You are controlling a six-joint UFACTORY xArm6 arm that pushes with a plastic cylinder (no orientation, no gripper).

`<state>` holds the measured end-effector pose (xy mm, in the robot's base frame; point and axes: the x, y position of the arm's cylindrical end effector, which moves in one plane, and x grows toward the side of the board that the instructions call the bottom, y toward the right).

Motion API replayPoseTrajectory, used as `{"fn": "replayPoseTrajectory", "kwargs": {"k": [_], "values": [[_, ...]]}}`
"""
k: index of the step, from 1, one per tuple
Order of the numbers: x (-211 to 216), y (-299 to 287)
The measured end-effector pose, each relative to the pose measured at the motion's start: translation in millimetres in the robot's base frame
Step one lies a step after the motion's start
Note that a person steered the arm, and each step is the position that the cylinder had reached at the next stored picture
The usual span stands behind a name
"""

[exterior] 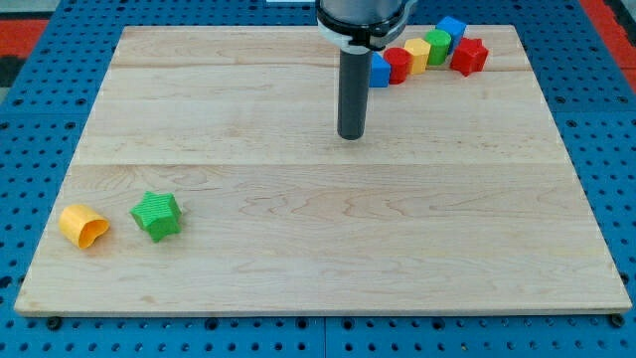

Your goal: Push the red circle away from the group of blocks

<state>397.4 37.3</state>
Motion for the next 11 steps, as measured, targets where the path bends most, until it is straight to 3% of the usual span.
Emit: {"fn": "replayPoseTrajectory", "kwargs": {"k": [1,2,3,4,5,7,8,9,10,11], "values": [[-5,41],[-18,131],[-60,196],[-97,220],[-106,215],[-179,214],[-203,164],[-174,103],[-107,61],[-68,33]]}}
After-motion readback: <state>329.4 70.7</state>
